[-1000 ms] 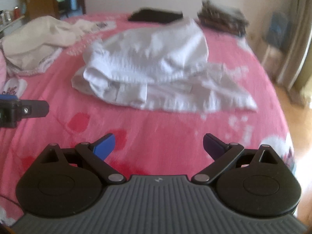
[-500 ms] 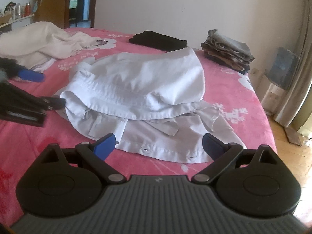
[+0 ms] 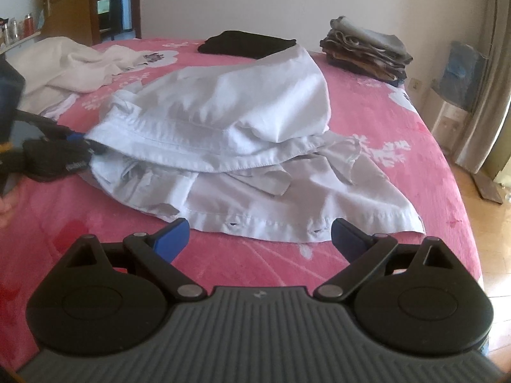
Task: Fold clothes
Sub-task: 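Grasp the white shirt's edge with both grippers, then lift the white shirt high with both grippers and shake it out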
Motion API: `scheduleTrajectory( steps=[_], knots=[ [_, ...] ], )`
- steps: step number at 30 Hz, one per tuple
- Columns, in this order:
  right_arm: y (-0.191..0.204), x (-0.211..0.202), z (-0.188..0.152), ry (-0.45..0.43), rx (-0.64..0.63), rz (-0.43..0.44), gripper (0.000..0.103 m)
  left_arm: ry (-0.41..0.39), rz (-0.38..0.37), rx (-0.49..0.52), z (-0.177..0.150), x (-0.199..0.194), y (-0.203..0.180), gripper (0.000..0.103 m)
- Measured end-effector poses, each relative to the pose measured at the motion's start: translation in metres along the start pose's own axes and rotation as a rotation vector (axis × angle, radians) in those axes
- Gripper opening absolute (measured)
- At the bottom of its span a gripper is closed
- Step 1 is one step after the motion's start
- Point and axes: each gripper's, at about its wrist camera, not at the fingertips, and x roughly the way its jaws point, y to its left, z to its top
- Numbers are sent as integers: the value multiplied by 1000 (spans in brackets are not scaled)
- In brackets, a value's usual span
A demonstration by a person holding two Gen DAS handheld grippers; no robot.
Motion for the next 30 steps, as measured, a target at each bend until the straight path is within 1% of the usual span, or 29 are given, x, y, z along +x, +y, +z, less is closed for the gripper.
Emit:
scheduleTrajectory(
  steps=[5, 7, 10, 12, 20, 21, 23, 26, 27, 28, 29, 30],
  knots=[
    [-5, 6, 3, -28, 4, -10, 94, -95, 13, 14, 5, -34, 6, 2],
    [-5, 8, 5, -46, 9, -9, 93, -135, 8, 4, 7, -48, 8, 2],
    [1, 11, 8, -80, -7, 1, 89, -202, 0, 1, 9, -72, 12, 2],
    [8, 10, 11, -114, -36, 14, 87, -237, -10, 9, 10, -89, 13, 2],
    [55, 7, 15, -254, -183, 101, 86, -326, -51, 71, 11, -150, 7, 2],
    [62, 9, 13, -273, -211, 94, 85, -338, -51, 76, 11, -157, 7, 2],
    [76, 14, 12, -319, -270, 48, 85, -356, -57, 80, 12, -169, 8, 2],
    [88, 29, 13, -386, -351, -37, 85, -372, -66, 74, 12, -185, 11, 2],
    [93, 34, 13, -408, -378, -66, 83, -377, -63, 70, 12, -190, 13, 2],
    [95, 41, 14, -406, -396, -95, 81, -382, -58, 65, 12, -194, 15, 2],
    [94, 47, 16, -402, -405, -123, 73, -385, -52, 58, 12, -197, 18, 2],
    [90, 50, 18, -399, -388, -156, 65, -387, -45, 50, 11, -200, 21, 2]
  ],
)
